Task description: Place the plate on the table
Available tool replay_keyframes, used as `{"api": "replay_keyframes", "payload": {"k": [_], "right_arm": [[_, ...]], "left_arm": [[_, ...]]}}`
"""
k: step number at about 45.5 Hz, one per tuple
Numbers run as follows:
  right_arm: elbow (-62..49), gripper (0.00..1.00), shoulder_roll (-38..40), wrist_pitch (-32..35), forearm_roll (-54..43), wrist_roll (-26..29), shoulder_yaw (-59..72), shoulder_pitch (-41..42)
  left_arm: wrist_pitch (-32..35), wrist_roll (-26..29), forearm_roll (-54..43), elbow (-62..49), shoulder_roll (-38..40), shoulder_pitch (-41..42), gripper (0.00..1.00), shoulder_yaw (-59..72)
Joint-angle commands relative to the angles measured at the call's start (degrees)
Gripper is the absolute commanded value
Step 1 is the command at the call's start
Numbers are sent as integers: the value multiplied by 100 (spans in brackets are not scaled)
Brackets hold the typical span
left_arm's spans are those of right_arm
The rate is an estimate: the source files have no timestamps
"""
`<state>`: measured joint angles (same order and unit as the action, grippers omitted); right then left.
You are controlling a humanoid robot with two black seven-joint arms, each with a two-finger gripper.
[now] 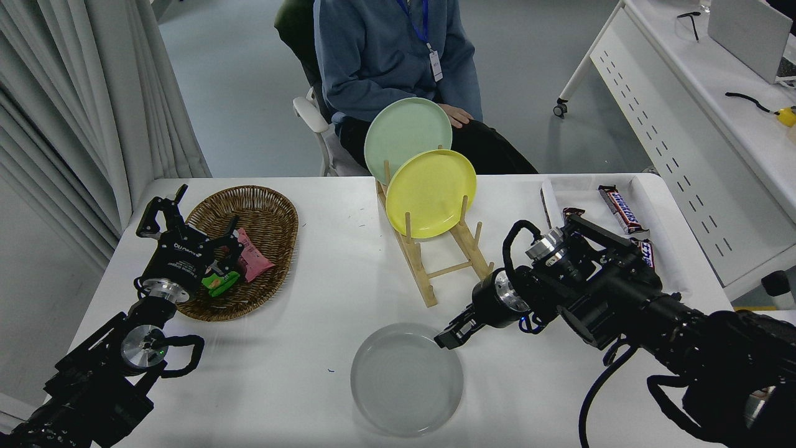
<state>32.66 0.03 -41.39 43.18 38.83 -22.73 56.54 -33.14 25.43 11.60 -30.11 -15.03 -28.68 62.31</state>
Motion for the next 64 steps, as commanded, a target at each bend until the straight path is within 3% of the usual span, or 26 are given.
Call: {"api": "replay_keyframes", "payload": {"k": [1,9,19,22,27,33,38,42,47,57,64], "right_arm": [[1084,100,190,930,-46,-7,84,50],[1542,100,278,1571,-406,-7,93,173],[1542,100,858,4285,-1909,-7,172,77],[1490,100,1016,4735,-2085,-24,128,111],[1481,100,1306,4929,-2278,-33,58,191],[1437,100,1605,4973,-3331,-50,-293,340],[1278,100,1711,5043,-4203,-979,-1321,226],[1278,100,1860,5184,-4449,-1894,-1542,199],[1164,100,1895,5176,-4476,-2624,-1621,226],[927,100,1966,5149,-4476,-3873,-1621,164],[672,100,2124,5202,-4476,-4067,-1893,-108]], "left_arm": [[1,-3,0,6,0,-6,100,0],[1,-3,0,6,0,-6,100,0],[1,-3,0,6,0,2,100,0],[1,5,0,-3,0,2,100,0],[1,-3,0,-3,0,2,100,0],[1,-3,0,-3,0,-6,100,0],[1,-3,0,-3,0,2,100,0],[1,-3,0,-3,0,2,100,0],[1,-3,0,6,0,2,100,0],[1,-3,0,-3,0,2,100,0],[1,-3,0,-3,0,2,100,0]]}}
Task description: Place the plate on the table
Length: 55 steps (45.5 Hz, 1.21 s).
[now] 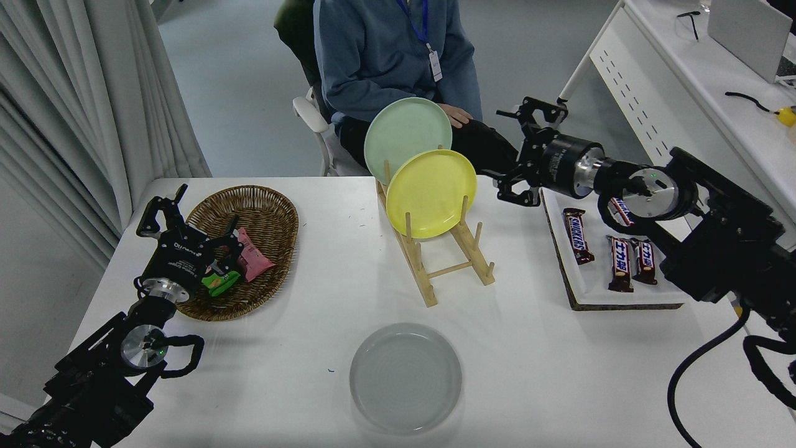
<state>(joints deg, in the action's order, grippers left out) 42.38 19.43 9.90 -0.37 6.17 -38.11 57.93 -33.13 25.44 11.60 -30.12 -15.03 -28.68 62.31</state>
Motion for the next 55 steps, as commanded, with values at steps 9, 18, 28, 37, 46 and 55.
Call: {"api": "replay_keyframes", "payload": {"k": [9,18,28,37,46,55], "right_arm": [[-424,100,17,74,-121,-820,-2050,-1133],[-196,100,8,197,-208,-820,-2244,-1960],[279,100,-237,241,-955,-820,-3034,-2830],[270,100,-686,267,-1834,-837,-4204,-3296],[288,100,-862,259,-2002,-933,-4301,-3384],[86,100,-880,241,-1914,-1417,-4240,-3341]], "left_arm": [[0,-4,0,-3,0,3,100,0],[0,4,0,-3,0,3,100,0],[0,4,0,6,0,-5,100,0],[0,-4,0,-3,0,3,100,0],[0,-4,0,-3,0,-5,100,0],[0,4,0,-3,0,-5,100,0]]}}
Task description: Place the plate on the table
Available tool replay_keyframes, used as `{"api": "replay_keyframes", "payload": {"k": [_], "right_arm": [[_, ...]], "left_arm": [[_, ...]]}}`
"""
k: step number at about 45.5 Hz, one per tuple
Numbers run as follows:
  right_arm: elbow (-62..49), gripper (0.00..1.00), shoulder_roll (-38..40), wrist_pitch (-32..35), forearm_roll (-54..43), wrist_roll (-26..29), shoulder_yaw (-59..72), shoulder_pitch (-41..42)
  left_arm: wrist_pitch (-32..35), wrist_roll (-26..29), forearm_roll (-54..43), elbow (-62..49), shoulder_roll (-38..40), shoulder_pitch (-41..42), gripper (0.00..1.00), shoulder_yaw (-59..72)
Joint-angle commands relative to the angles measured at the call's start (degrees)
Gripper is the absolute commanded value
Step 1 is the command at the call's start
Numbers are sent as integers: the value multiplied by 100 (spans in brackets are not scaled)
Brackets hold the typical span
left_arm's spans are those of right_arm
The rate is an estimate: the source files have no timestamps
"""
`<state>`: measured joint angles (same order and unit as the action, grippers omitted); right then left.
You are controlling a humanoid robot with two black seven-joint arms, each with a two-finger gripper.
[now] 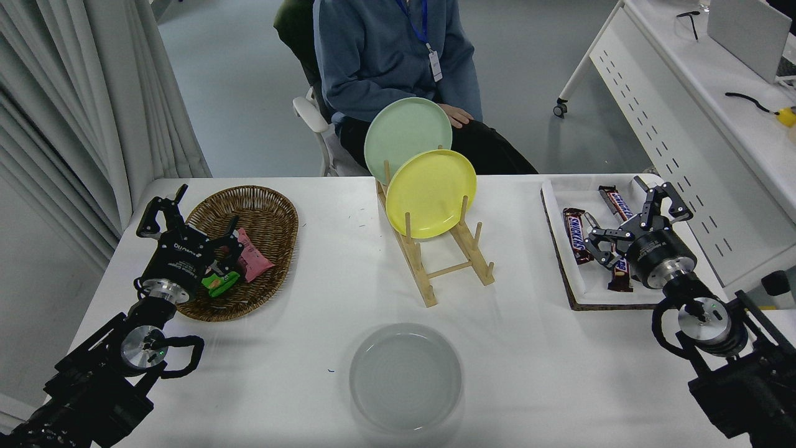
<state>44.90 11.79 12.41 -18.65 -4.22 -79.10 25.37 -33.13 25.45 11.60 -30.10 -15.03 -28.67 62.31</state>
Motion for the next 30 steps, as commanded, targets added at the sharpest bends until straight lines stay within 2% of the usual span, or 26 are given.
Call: {"api": "replay_keyframes", "payload": {"k": [1,30], "right_arm": [[-191,100,-115,-11,-77,-378,-123,-76],[-218,100,-107,-2,63,-369,290,144]], "left_arm": [[-9,-5,0,-4,0,1,100,0],[0,-5,0,5,0,-7,100,0]]}}
